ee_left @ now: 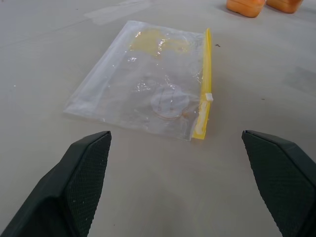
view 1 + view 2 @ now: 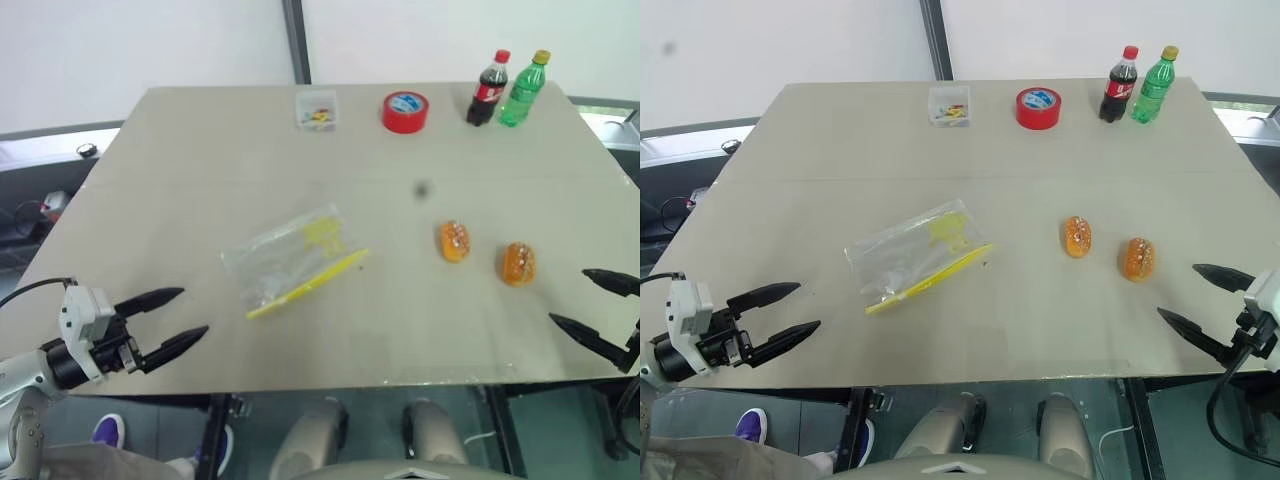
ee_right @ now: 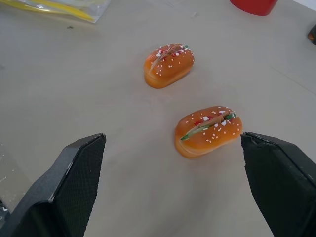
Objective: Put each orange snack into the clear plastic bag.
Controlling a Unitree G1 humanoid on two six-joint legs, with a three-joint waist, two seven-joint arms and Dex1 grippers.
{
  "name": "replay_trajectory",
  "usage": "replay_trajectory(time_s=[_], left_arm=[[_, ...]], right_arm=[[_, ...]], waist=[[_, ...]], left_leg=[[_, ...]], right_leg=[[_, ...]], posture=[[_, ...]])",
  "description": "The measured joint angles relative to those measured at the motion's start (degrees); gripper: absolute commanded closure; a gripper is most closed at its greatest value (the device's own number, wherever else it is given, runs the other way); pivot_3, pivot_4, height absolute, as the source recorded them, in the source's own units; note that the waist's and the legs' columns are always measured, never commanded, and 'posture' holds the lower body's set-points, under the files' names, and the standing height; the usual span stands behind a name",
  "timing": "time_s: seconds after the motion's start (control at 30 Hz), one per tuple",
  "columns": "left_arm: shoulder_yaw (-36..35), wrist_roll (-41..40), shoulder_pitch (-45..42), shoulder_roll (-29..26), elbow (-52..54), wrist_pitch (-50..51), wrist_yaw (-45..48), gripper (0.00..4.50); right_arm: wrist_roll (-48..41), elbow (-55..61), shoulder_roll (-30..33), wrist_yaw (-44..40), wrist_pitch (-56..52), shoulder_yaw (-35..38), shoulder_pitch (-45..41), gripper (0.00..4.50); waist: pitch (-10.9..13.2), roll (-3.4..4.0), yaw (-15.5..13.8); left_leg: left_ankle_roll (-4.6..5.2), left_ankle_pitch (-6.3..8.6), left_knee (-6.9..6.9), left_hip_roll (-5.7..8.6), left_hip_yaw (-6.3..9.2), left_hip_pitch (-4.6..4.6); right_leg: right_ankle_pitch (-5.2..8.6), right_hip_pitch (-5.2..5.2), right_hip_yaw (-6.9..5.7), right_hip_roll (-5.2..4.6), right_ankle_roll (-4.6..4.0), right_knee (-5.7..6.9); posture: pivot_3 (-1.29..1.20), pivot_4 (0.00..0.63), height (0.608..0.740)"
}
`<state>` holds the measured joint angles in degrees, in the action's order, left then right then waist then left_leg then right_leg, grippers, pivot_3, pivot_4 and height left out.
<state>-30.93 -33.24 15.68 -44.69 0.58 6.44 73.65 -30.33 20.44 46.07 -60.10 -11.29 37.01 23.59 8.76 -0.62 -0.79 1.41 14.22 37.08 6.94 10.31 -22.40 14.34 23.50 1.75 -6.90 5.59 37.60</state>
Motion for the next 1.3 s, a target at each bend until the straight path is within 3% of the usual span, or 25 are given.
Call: replay_trajectory(time_s=[0.3,0.5,0.63,0.7,0.93,1.13,1.3], left_arm=[[0.05,-0.89,-1.40,1.77,3.19,5.52,-7.21,0.00],[-0.14,-6.32,-0.76,1.39,7.49,21.62,-16.96,0.00],[0.23,-12.16,-0.49,-5.47,7.45,41.45,-21.05,0.00],[0.94,-14.85,-4.14,-7.74,4.34,50.03,-21.53,0.00],[0.61,-20.57,-17.32,-3.75,-3.07,65.69,-28.83,0.00],[0.70,-20.70,-29.37,2.04,-11.26,70.51,-35.45,0.00],[2.45,-18.47,-34.40,2.32,-15.53,69.95,-37.37,0.00]], right_arm=[[-0.42,0.10,0.00,1.56,-1.72,-2.82,-5.55,0.02],[-0.74,2.68,-1.45,3.26,-2.86,-7.29,-7.38,0.02],[-1.31,4.95,-1.53,3.85,-3.75,-10.51,-9.22,0.02],[-1.50,6.79,-1.67,4.51,-4.31,-13.13,-11.09,0.02],[-1.82,10.05,-2.55,6.87,-6.13,-17.01,-14.00,0.02],[-1.88,12.46,-2.54,8.35,-7.58,-18.76,-14.60,0.02],[-1.89,14.21,-2.56,9.58,-8.41,-18.61,-13.63,0.02]], waist=[[0.02,0.00,0.01],[0.02,0.01,0.08],[0.06,0.01,0.14],[0.15,0.18,0.05],[0.11,0.34,-0.23],[0.06,0.39,-0.50],[-0.03,0.49,-0.05]], left_leg=[[0.00,0.00,0.01,-0.02,-0.02,0.00],[0.01,0.01,0.00,-0.02,-0.01,0.00],[0.01,0.01,0.00,-0.03,0.02,0.03],[0.01,0.01,0.00,-0.03,0.01,0.12],[-0.01,0.01,0.00,0.05,0.02,0.19],[-0.02,0.01,0.00,0.05,0.03,0.38],[-0.02,0.01,-0.02,0.05,-0.06,0.54]], right_leg=[[0.00,0.00,0.02,0.01,0.01,0.00],[-0.01,0.02,0.02,0.05,0.01,0.02],[0.00,0.04,0.01,0.14,0.02,0.07],[0.01,0.01,0.01,0.14,0.03,0.10],[-0.01,-0.02,0.03,0.02,0.02,0.15],[-0.01,-0.17,0.03,0.05,0.03,0.20],[-0.01,-0.29,0.14,0.05,0.03,0.20]], posture=[[0.00,0.150,0.740],[0.00,0.150,0.740],[0.00,0.150,0.740],[0.00,0.150,0.740],[0.00,0.150,0.740],[0.00,0.150,0.740],[0.00,0.150,0.740]])
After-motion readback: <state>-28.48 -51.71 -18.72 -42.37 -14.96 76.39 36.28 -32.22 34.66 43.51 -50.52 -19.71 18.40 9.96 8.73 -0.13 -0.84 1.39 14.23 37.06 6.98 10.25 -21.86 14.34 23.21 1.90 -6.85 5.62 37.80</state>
